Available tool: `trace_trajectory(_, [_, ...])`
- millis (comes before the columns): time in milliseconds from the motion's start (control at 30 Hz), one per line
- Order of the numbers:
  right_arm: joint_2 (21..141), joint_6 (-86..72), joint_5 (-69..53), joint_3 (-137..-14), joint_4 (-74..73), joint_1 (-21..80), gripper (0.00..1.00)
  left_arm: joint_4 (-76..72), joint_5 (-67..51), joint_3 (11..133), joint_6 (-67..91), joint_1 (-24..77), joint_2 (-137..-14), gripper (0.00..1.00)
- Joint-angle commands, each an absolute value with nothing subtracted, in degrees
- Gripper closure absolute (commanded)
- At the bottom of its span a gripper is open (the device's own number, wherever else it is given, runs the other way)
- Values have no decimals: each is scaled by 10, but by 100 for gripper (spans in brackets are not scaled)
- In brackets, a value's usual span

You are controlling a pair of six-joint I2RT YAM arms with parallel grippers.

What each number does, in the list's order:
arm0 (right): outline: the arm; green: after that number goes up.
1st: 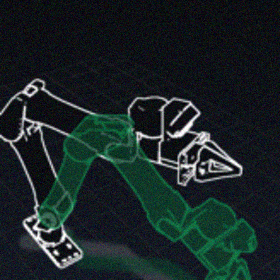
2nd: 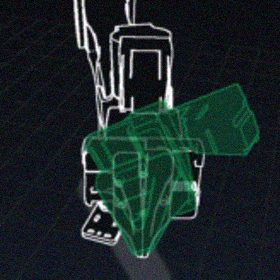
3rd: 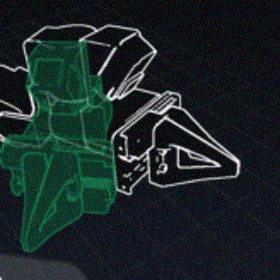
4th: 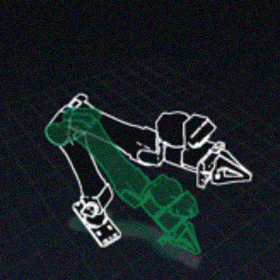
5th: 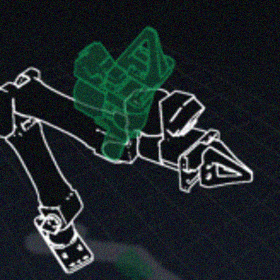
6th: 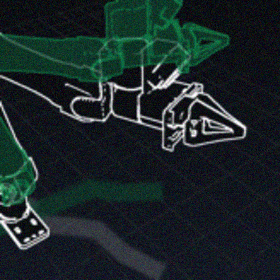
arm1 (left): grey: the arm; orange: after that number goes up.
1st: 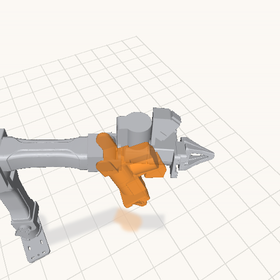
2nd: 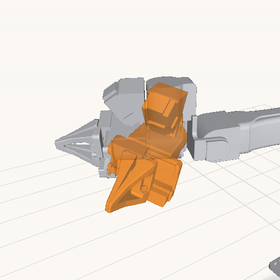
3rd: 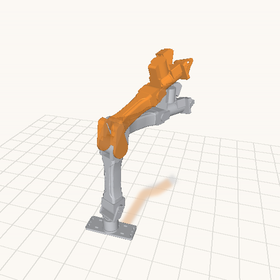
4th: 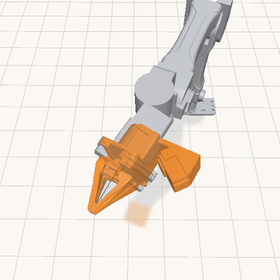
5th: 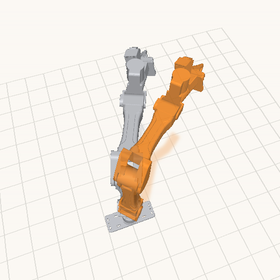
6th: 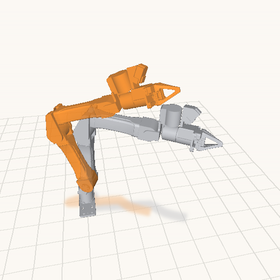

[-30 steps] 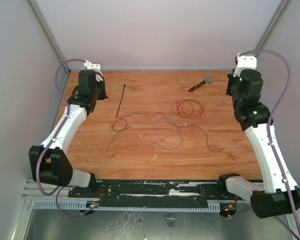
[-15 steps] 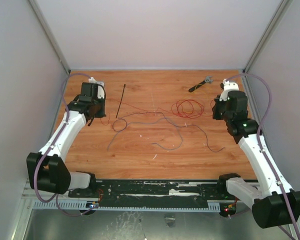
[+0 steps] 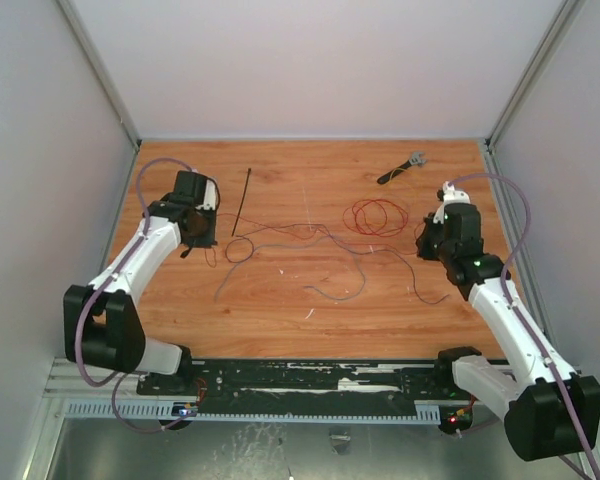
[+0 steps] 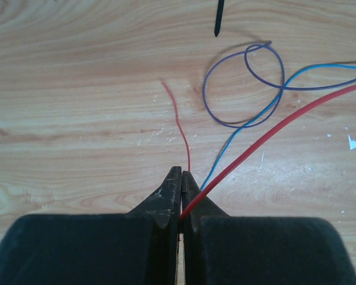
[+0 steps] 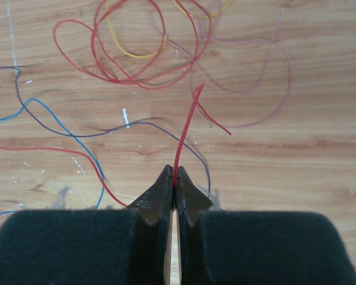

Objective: Zip-tie the wires
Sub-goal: Place the cable at the center of the board.

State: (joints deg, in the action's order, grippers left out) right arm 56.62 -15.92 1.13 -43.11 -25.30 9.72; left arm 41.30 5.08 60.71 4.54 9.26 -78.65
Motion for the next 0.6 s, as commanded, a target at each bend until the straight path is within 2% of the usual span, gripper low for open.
trace_trajectory(0, [529,-207,69,-385,-195,100,100,407,54,605,54,100,-811,100])
trace_trajectory(133, [539,-207,107,-371,-192,98,100,396,55,598,54,104,-829,100])
trace_trajectory(267, [557,-213,91,-354,-172,98,100,391,66,593,53,108,-850,100])
trace_trajectory(433, [569,-207,99,-328,-150,98,88,391,93,592,51,115,-885,100])
trace_trajectory(567, [573,-207,99,-320,-136,98,87,388,102,598,54,124,-914,100])
